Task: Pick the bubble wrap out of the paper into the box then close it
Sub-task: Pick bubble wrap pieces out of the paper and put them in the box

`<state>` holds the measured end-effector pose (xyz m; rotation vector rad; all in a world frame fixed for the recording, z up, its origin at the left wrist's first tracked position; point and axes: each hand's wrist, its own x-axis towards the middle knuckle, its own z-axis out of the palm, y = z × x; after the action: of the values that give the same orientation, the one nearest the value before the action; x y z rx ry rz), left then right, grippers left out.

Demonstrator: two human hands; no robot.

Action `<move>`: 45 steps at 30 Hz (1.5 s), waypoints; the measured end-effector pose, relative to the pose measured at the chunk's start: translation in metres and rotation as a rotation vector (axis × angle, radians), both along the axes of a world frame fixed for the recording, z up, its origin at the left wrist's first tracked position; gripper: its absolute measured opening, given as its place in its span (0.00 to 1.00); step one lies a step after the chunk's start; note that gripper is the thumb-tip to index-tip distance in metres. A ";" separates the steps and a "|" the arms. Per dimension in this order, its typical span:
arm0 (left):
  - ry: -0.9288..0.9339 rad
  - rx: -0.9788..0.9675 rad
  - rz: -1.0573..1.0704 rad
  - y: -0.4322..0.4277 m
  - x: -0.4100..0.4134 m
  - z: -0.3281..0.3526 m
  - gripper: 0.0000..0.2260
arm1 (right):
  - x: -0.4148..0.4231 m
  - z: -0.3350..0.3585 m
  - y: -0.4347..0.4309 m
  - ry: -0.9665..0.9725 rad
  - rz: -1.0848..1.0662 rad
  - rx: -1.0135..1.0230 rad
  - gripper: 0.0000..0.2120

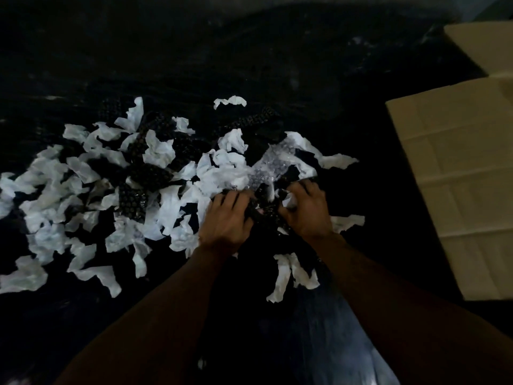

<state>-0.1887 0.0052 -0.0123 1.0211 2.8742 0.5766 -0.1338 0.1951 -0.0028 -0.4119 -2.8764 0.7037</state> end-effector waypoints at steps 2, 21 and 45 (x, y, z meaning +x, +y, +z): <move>-0.039 0.026 0.063 0.004 0.000 0.008 0.21 | -0.005 0.010 0.001 -0.041 -0.045 -0.072 0.16; 0.004 0.431 0.300 0.014 -0.008 0.163 0.12 | -0.017 0.132 0.029 0.283 -0.118 -0.632 0.13; 0.133 0.728 -0.038 0.067 0.089 0.312 0.29 | 0.128 0.309 0.077 0.587 -0.080 -0.484 0.32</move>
<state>-0.1001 0.0721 0.2999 1.1980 2.7707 1.6816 -0.0060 0.2723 0.3059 -0.3039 -2.1206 1.2617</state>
